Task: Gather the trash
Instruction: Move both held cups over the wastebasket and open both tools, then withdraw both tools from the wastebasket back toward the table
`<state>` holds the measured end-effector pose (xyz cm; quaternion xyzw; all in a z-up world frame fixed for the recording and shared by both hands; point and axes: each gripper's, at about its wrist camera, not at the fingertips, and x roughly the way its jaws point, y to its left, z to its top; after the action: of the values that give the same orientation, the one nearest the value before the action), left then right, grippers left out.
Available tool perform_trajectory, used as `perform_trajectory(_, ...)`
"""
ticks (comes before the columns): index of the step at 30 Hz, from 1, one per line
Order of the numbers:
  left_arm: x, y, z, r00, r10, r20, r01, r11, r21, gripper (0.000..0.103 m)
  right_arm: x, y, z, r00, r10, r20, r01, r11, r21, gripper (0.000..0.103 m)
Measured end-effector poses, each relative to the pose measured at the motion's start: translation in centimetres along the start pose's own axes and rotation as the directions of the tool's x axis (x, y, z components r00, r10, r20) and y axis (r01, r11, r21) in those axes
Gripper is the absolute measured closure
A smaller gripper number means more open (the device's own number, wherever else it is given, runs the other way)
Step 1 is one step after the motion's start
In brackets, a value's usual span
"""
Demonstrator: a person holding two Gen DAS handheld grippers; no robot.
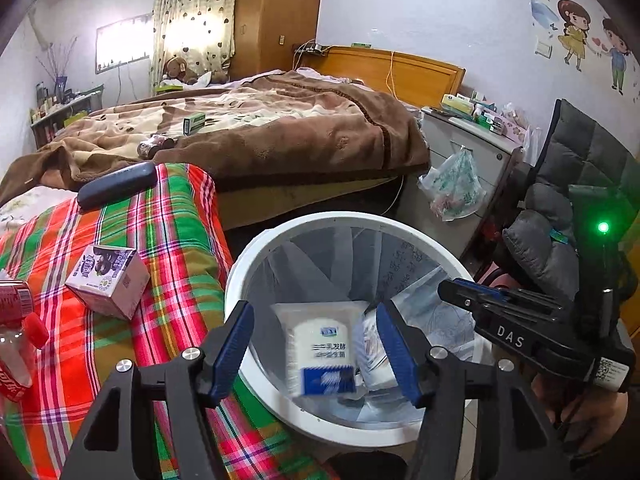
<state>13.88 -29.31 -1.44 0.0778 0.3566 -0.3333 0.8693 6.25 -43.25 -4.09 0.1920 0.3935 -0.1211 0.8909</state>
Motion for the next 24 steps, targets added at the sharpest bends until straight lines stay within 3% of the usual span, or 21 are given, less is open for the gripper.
perform_trajectory(2, -0.3, 0.0, 0.0, 1.000, 0.001, 0.006, -0.001, 1.000, 0.000, 0.038, -0.1, 0.0, 0.0, 1.000, 0.006, 0.001, -0.006, 1.000, 0.006, 0.074)
perform_trajectory(4, -0.6, 0.1, 0.0, 1.000, 0.006, 0.014, -0.006, 1.000, -0.003, 0.036, -0.1, 0.2, 0.1, 1.000, 0.014, 0.004, -0.014, 1.000, 0.005, 0.070)
perform_trajectory(10, -2.0, 0.9, -0.2, 0.999, 0.014, 0.033, -0.014, 1.000, -0.025, 0.036, -0.6, 0.9, 0.0, 1.000, 0.015, 0.019, -0.015, 1.000, -0.006, 0.070)
perform_trajectory(24, -7.1, 5.6, -3.1, 0.990, 0.120, 0.068, -0.112, 0.988, -0.110, 0.036, -1.5, 4.5, -0.8, 0.996, 0.084, 0.037, -0.081, 0.995, -0.063, 0.070)
